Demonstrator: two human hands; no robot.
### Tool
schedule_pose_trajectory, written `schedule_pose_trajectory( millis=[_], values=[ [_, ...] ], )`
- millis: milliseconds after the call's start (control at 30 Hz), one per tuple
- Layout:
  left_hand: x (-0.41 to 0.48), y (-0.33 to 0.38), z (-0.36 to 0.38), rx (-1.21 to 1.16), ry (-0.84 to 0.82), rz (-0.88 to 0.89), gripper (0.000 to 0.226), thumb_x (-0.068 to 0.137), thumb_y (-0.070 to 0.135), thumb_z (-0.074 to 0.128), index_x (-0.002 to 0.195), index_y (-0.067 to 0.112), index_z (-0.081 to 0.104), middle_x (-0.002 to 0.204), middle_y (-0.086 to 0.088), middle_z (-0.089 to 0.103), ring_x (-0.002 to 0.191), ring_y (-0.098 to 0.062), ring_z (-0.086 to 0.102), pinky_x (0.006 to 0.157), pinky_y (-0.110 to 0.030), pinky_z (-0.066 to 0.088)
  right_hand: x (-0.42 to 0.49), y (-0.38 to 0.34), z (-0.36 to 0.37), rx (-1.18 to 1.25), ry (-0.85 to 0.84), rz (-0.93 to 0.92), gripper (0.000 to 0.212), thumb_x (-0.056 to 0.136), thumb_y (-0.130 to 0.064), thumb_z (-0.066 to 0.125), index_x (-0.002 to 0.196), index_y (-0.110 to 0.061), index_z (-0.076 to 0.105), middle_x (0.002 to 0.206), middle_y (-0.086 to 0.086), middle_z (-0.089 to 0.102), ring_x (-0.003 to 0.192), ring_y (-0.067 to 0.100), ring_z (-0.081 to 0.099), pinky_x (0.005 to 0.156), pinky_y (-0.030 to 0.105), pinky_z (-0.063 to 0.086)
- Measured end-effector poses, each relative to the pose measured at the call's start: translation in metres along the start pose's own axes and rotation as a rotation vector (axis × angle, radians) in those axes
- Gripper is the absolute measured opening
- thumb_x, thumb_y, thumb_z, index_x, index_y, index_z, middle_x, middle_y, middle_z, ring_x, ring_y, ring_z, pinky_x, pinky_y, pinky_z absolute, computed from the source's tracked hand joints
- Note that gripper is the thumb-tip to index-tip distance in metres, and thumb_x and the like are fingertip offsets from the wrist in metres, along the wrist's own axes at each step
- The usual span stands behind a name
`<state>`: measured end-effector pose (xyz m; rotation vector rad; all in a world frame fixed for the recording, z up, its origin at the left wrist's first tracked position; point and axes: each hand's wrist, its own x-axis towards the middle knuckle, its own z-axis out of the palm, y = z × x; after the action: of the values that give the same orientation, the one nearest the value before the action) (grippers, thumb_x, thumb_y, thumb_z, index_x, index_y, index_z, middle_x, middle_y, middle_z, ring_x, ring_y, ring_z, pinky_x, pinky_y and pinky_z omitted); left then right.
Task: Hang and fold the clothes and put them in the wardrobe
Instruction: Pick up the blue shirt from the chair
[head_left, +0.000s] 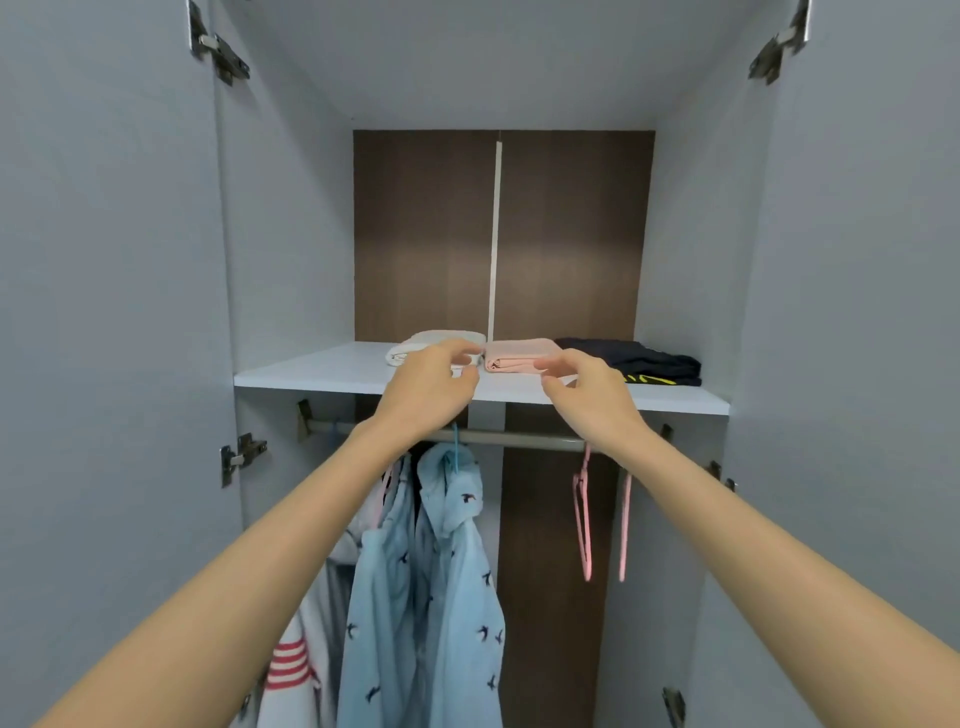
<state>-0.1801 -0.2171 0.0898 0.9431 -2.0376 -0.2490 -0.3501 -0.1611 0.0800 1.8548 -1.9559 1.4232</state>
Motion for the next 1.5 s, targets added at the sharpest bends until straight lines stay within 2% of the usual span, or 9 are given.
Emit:
schedule_pose_trajectory(
  millis=[67,167,300,533,733,967,1133,1267,1500],
  values=[
    [-0.014,0.015,-0.005,-0.025,0.013,0.020,0.035,0.095,0.022,0.045,0.129,0.025,0.053,0.126,0.006,0.059,0.096,-0.010,0.059,0.069,-0.016,0.040,-0.017,-0.007,-0.012,0.016,0.022,-0.003,0.025,0.096,-0.018,0.049,0.118,-0.021,0.061,0.123,-0.003,0.060,0.087,0.008,0.054,0.076,0.025,0.048],
    [-0.035,0.033,-0.011,-0.069,0.015,0.039,0.035,0.095,0.022,0.046,0.129,0.025,0.054,0.123,0.007,0.060,0.105,-0.013,0.058,0.083,-0.022,0.041,-0.045,-0.019,-0.031,0.044,0.041,-0.001,0.025,0.097,-0.019,0.049,0.120,-0.021,0.060,0.124,-0.004,0.058,0.082,0.005,0.054,0.064,0.016,0.043],
    [-0.067,0.049,-0.020,-0.111,-0.004,0.071,0.034,0.094,0.022,0.046,0.126,0.025,0.056,0.120,0.007,0.062,0.096,-0.013,0.061,0.089,-0.031,0.048,-0.085,-0.034,-0.051,0.045,0.061,0.025,0.025,0.097,-0.019,0.048,0.118,-0.023,0.060,0.118,-0.007,0.060,0.084,0.004,0.052,0.065,0.009,0.037],
    [-0.134,0.074,-0.032,-0.170,-0.099,0.132,0.034,0.095,0.023,0.047,0.128,0.025,0.055,0.123,0.008,0.061,0.105,-0.008,0.056,0.086,-0.021,0.038,-0.174,-0.060,-0.077,-0.002,0.129,0.152,0.028,0.094,-0.016,0.049,0.117,-0.023,0.063,0.109,-0.009,0.064,0.079,-0.002,0.052,0.067,0.013,0.038],
    [-0.205,0.102,-0.024,-0.276,-0.265,0.216,0.033,0.095,0.023,0.046,0.125,0.029,0.055,0.119,0.011,0.062,0.093,-0.005,0.057,0.081,-0.020,0.042,-0.278,-0.077,-0.111,-0.088,0.188,0.306,0.026,0.095,-0.017,0.047,0.116,-0.025,0.062,0.110,-0.013,0.063,0.078,-0.003,0.055,0.058,0.006,0.039],
    [-0.298,0.171,0.001,-0.437,-0.488,0.326,0.032,0.096,0.021,0.046,0.126,0.025,0.056,0.121,0.009,0.060,0.106,-0.008,0.056,0.084,-0.020,0.037,-0.413,-0.092,-0.176,-0.221,0.293,0.518,0.026,0.095,-0.016,0.047,0.115,-0.025,0.062,0.109,-0.010,0.063,0.074,-0.005,0.054,0.060,0.002,0.039],
    [-0.369,0.229,0.036,-0.531,-0.659,0.391,0.029,0.095,0.024,0.046,0.122,0.028,0.057,0.114,0.010,0.064,0.092,-0.008,0.059,0.087,-0.028,0.046,-0.515,-0.090,-0.226,-0.340,0.366,0.680,0.028,0.094,-0.019,0.047,0.117,-0.028,0.061,0.111,-0.014,0.062,0.081,-0.008,0.052,0.067,0.008,0.035],
    [-0.432,0.272,0.065,-0.573,-0.781,0.439,0.030,0.095,0.023,0.047,0.123,0.028,0.057,0.116,0.010,0.063,0.100,-0.009,0.058,0.087,-0.025,0.044,-0.594,-0.084,-0.260,-0.365,0.425,0.801,0.025,0.094,-0.019,0.049,0.114,-0.027,0.061,0.112,-0.010,0.063,0.086,0.003,0.057,0.074,0.019,0.041],
    [-0.542,0.336,0.135,-0.560,-0.988,0.489,0.031,0.094,0.016,0.048,0.123,0.020,0.058,0.116,0.005,0.064,0.093,-0.009,0.056,0.082,-0.020,0.040,-0.730,-0.056,-0.308,-0.394,0.437,1.031,0.027,0.095,-0.015,0.047,0.118,-0.019,0.061,0.108,-0.008,0.062,0.083,0.009,0.058,0.068,0.016,0.040]
  ],
)
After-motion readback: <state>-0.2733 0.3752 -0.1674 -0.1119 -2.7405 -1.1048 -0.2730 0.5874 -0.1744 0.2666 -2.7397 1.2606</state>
